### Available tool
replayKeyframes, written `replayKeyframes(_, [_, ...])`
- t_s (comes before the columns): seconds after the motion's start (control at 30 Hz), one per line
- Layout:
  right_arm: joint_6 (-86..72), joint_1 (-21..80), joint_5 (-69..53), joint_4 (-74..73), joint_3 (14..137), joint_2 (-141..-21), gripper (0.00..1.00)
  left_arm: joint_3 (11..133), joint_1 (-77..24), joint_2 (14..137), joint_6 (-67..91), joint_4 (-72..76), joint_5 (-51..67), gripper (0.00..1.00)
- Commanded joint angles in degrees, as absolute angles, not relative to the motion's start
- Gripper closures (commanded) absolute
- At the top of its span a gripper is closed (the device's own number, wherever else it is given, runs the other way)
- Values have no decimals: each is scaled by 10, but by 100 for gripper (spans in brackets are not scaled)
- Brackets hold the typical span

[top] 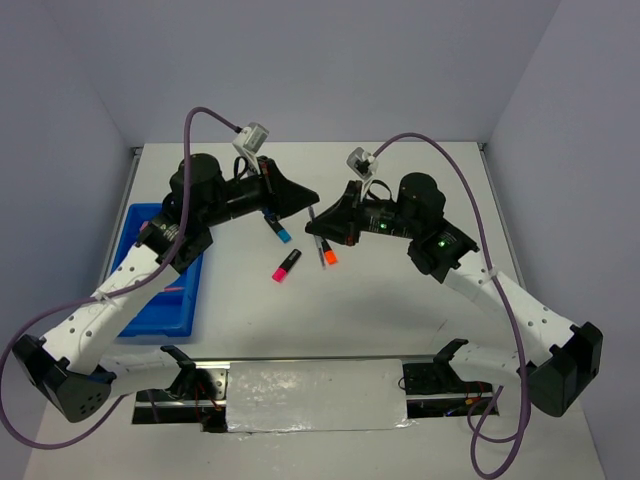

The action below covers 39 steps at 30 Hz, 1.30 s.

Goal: Sort the stationery into containers
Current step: Close the pen cap on the pen.

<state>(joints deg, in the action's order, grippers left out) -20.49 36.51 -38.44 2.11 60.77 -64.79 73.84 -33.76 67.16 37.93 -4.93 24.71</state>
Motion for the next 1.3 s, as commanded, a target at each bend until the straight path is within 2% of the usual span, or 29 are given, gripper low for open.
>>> replayKeyframes(0.0, [-201,368,-387,31,635,-648,100,746,-332,667,385,-16,270,85])
replayKeyframes(0.07, [-204,368,-386,34,639,-647,100,755,-331,675,383,-22,275,100])
replayKeyframes(0.23, [-225,363,-364,38,690,-666,100,738,-332,685,389,-22,286,100])
replayKeyframes(0.4, [-254,342,-349,65,794,-712,100,685,-339,670,405,-10,292,100])
replayKeyframes(0.67, [-307,284,-366,116,947,-801,100,601,-420,643,424,31,259,100])
replayKeyframes(0.77, [-289,274,-363,84,1009,-823,100,557,-436,628,444,56,262,100])
replayKeyframes(0.87, [-292,266,-372,88,1012,-823,100,536,-439,621,451,74,273,100])
replayKeyframes(0.97, [-278,267,-397,83,981,-809,100,569,-435,613,423,5,239,100])
replayKeyframes(1.03, [-268,273,-436,75,919,-782,100,623,-418,610,403,-70,190,100])
replayKeyframes(1.07, [-264,277,-437,72,891,-767,100,647,-410,611,399,-94,172,89])
replayKeyframes(1.1, [-263,280,-436,75,830,-752,100,671,-392,612,393,-121,126,69])
replayKeyframes(1.13, [-271,283,-436,80,802,-723,100,722,-384,614,390,-166,104,40])
replayKeyframes(1.17, [-275,286,-431,81,761,-711,100,765,-367,615,391,-181,76,18])
replayKeyframes(1.2, [-275,287,-431,76,747,-701,100,782,-357,616,390,-186,76,17])
replayKeyframes(1.23, [-278,288,-421,70,735,-683,100,794,-352,616,389,-176,82,10])
replayKeyframes(1.27, [-280,289,-420,69,723,-675,100,802,-346,615,388,-163,93,10])
